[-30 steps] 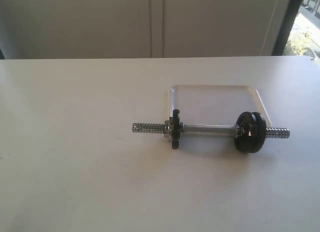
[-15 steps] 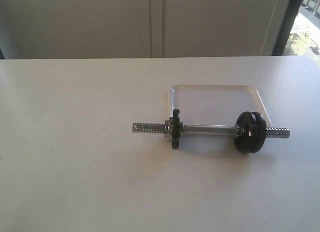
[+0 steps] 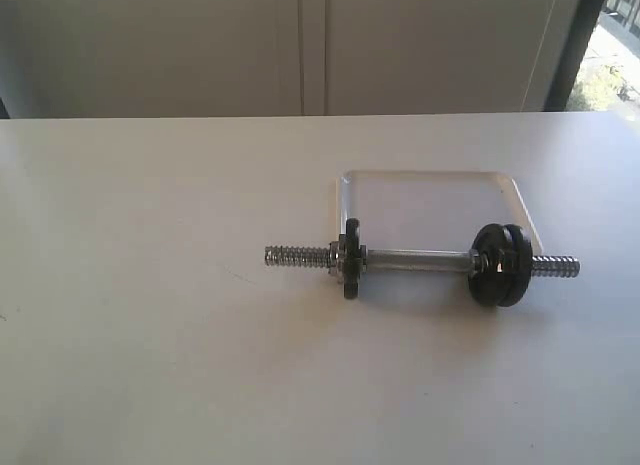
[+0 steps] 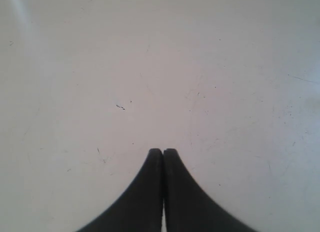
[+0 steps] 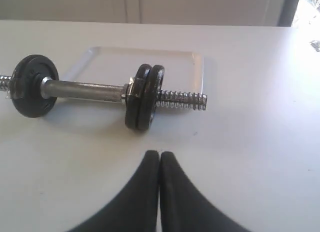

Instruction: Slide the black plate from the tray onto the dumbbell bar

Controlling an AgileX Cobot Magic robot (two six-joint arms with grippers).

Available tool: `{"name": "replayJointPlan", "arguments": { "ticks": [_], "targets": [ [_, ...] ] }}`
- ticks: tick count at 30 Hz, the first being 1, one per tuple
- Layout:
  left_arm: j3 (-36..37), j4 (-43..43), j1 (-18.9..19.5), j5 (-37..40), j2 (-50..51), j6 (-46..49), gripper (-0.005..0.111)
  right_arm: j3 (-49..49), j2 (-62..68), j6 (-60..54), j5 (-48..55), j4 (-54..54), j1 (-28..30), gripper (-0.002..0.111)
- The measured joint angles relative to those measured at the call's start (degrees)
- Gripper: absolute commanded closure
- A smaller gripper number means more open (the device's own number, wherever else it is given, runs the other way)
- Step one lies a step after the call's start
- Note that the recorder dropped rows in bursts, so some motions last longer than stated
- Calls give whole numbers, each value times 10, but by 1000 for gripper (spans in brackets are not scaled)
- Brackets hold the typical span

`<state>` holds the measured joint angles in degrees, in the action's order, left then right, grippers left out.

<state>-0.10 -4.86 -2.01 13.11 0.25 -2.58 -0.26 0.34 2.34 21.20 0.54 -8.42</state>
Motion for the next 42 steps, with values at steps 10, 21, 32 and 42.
{"name": "replayJointPlan", "arguments": {
  "ticks": [10,21,32,42],
  "targets": [
    [0,0,0,0,0,0,107,0,0,0,-11,-1,8,107],
    [0,0,0,0,0,0,107,0,0,0,-14,-5,25,107],
    [0,0,0,0,0,0,107,0,0,0,-14,-5,25,107],
    [0,0,0,0,0,0,107,0,0,0,-14,-5,25,107]
  ]
}}
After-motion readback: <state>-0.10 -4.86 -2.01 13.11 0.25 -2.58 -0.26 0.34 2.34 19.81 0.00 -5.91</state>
